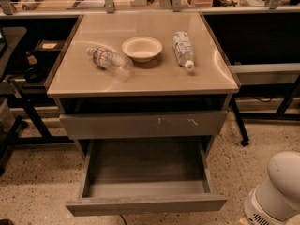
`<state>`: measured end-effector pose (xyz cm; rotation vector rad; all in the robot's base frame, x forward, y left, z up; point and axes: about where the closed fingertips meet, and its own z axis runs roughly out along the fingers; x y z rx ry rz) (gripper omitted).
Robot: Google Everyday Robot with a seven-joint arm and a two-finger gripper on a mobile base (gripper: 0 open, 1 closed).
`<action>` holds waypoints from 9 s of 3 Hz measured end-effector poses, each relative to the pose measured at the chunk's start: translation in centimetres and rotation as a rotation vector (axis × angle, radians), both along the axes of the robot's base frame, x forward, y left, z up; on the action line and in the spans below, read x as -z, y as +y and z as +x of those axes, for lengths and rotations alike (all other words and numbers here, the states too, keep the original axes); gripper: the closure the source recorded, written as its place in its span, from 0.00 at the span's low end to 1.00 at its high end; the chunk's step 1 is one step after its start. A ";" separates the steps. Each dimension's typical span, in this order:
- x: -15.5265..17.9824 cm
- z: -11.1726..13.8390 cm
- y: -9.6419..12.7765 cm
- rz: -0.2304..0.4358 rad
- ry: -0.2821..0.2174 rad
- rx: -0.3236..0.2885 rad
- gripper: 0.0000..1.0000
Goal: Close middle drawer
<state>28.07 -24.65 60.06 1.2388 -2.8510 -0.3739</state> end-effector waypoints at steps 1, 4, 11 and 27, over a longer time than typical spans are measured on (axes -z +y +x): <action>0.0 0.0 0.0 0.000 0.000 0.000 1.00; 9.9 2.3 1.6 0.074 -0.046 0.073 1.00; 16.5 11.1 6.0 0.189 -0.243 0.077 1.00; 16.7 29.7 4.6 0.181 -0.610 0.404 1.00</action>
Offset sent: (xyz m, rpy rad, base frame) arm -0.0069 0.0057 -0.0741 0.0457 0.0087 -0.0923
